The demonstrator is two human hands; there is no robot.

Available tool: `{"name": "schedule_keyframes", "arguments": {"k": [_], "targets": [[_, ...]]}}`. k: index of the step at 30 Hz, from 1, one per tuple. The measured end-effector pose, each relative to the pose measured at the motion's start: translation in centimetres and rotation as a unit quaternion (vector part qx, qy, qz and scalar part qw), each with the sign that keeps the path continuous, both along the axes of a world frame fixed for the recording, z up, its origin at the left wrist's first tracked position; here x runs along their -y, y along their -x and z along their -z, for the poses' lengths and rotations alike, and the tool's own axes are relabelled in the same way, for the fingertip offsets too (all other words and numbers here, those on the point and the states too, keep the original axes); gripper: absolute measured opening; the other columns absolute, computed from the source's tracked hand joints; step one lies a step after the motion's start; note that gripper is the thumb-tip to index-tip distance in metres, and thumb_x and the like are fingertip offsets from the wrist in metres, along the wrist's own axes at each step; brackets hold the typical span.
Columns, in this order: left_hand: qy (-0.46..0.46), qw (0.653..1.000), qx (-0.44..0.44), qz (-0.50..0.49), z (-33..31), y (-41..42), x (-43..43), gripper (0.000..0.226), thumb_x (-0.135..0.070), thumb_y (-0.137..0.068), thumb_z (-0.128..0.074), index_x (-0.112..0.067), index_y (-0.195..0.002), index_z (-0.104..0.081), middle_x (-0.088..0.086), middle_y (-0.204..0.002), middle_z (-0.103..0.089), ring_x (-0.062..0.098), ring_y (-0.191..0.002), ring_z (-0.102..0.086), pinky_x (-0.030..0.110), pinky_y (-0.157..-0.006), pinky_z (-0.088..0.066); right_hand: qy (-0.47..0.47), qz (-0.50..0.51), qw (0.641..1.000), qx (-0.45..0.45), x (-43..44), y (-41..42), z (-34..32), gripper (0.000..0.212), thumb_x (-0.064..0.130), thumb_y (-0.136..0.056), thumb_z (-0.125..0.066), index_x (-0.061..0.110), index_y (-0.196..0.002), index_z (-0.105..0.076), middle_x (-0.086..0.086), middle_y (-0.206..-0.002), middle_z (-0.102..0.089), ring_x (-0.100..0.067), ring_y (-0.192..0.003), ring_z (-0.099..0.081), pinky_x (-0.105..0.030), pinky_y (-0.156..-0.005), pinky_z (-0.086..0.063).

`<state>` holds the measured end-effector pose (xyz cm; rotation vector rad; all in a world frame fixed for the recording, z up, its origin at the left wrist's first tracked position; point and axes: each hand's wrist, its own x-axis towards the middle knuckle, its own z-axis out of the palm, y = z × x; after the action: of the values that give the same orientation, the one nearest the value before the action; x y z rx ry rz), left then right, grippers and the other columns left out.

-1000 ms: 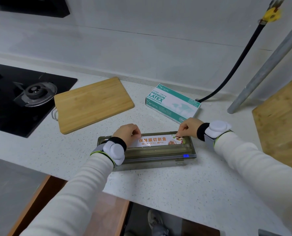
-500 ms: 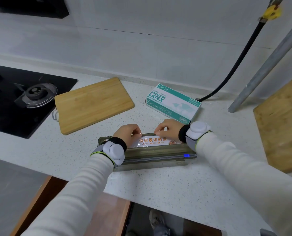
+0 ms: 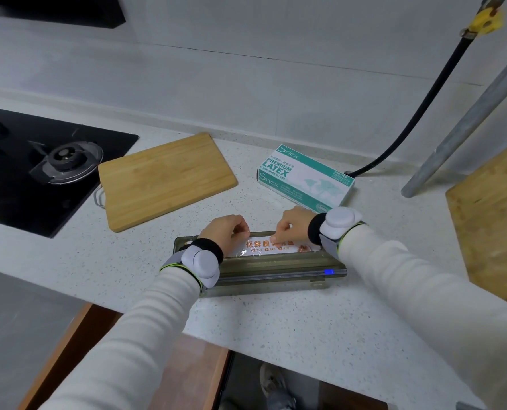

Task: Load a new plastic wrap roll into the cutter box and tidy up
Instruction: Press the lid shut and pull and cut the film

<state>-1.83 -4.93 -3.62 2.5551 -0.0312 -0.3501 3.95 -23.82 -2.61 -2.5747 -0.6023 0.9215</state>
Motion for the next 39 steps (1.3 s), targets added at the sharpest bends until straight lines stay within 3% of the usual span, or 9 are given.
{"name": "schedule_keyframes", "arguments": {"k": [6, 10, 15, 17, 21, 24, 30, 34, 39], "targets": [[-0.003, 1.000, 0.000, 0.008, 0.0, -0.1, 0.0, 0.009, -0.016, -0.091, -0.051, -0.017, -0.091, -0.060, 0.003, -0.100, -0.066, 0.021, -0.093, -0.059, 0.035, -0.086, -0.052, -0.031, 0.028, 0.999, -0.021, 3.9, -0.6, 0.3, 0.025, 0.032, -0.084, -0.067, 0.008, -0.086, -0.076, -0.010, -0.087, -0.067, -0.016, -0.080, -0.051, -0.023, -0.069, -0.039], [-0.001, 1.000, -0.003, 0.018, 0.1, -0.3, 0.0, 0.007, -0.018, -0.091, -0.052, -0.019, -0.087, -0.058, 0.003, -0.101, -0.067, 0.020, -0.094, -0.060, 0.036, -0.087, -0.052, -0.046, 0.038, 0.998, -0.001, 4.9, -0.6, 0.7, 0.024, 0.030, -0.084, -0.067, 0.007, -0.086, -0.074, -0.011, -0.092, -0.072, -0.004, -0.065, -0.050, -0.007, -0.056, -0.037], [0.001, 0.998, 0.040, 0.057, -0.2, -1.1, 1.1, 0.030, -0.037, -0.091, -0.055, -0.016, -0.112, -0.059, 0.001, -0.110, -0.061, 0.016, -0.104, -0.055, 0.034, -0.091, -0.047, -0.068, 0.039, 0.997, 0.002, 4.9, -0.7, 0.6, 0.024, 0.030, -0.084, -0.067, 0.007, -0.088, -0.074, 0.011, -0.072, -0.064, 0.000, -0.060, -0.047, 0.000, -0.051, -0.037], [-0.006, 0.995, 0.049, 0.090, -0.4, -1.5, 2.3, 0.032, -0.038, -0.090, -0.056, -0.017, -0.114, -0.059, 0.003, -0.112, -0.061, 0.018, -0.105, -0.055, 0.032, -0.091, -0.045, -0.068, 0.034, 0.997, 0.002, 4.8, -0.7, 0.5, 0.024, 0.029, -0.085, -0.066, 0.007, -0.088, -0.074, 0.015, -0.073, -0.062, -0.001, -0.062, -0.047, -0.002, -0.053, -0.038], [-0.039, 0.990, 0.028, 0.133, -0.4, -2.1, 5.0, 0.027, -0.035, -0.090, -0.058, -0.015, -0.106, -0.064, 0.005, -0.114, -0.059, 0.023, -0.106, -0.054, 0.035, -0.093, -0.044, -0.066, 0.033, 0.997, -0.002, 4.9, -0.8, 0.4, 0.023, 0.030, -0.085, -0.066, 0.008, -0.088, -0.074, -0.004, -0.084, -0.068, -0.005, -0.067, -0.050, -0.013, -0.063, -0.038], [-0.056, 0.990, 0.014, 0.127, -0.1, -2.3, 6.0, 0.023, -0.029, -0.092, -0.056, -0.011, -0.104, -0.064, 0.007, -0.115, -0.059, 0.024, -0.106, -0.055, 0.036, -0.093, -0.045, -0.069, 0.045, 0.997, -0.002, 5.2, -0.8, 0.4, 0.025, 0.030, -0.084, -0.067, 0.007, -0.089, -0.074, -0.011, -0.092, -0.072, -0.005, -0.066, -0.051, -0.011, -0.060, -0.038], [-0.045, 0.993, -0.002, 0.105, 0.1, -2.3, 5.8, 0.024, -0.029, -0.092, -0.055, -0.008, -0.103, -0.062, 0.009, -0.111, -0.061, 0.025, -0.102, -0.058, 0.038, -0.091, -0.049, -0.048, 0.058, 0.997, -0.019, 6.4, -0.9, 0.3, 0.014, 0.021, -0.077, -0.073, 0.010, -0.086, -0.075, -0.002, -0.095, -0.073, -0.001, -0.067, -0.052, -0.011, -0.060, -0.041], [-0.033, 0.995, 0.002, 0.090, 0.4, -2.3, 5.7, 0.021, -0.027, -0.092, -0.055, -0.010, -0.100, -0.063, 0.007, -0.108, -0.062, 0.024, -0.100, -0.058, 0.038, -0.090, -0.049, -0.035, 0.071, 0.997, -0.014, 7.4, -1.0, -0.1, 0.015, 0.020, -0.077, -0.074, 0.008, -0.087, -0.075, 0.015, -0.069, -0.063, 0.000, -0.058, -0.048, -0.008, -0.053, -0.036], [-0.033, 0.996, 0.009, 0.078, 0.6, -2.4, 5.8, 0.019, -0.026, -0.092, -0.054, -0.011, -0.098, -0.062, 0.007, -0.106, -0.062, 0.024, -0.099, -0.058, 0.039, -0.088, -0.050, -0.043, 0.093, 0.995, 0.014, 7.9, -1.2, -0.3, 0.021, 0.019, -0.081, -0.071, 0.003, -0.095, -0.074, -0.010, -0.101, -0.072, -0.012, -0.081, -0.055, -0.024, -0.074, -0.044]]}}
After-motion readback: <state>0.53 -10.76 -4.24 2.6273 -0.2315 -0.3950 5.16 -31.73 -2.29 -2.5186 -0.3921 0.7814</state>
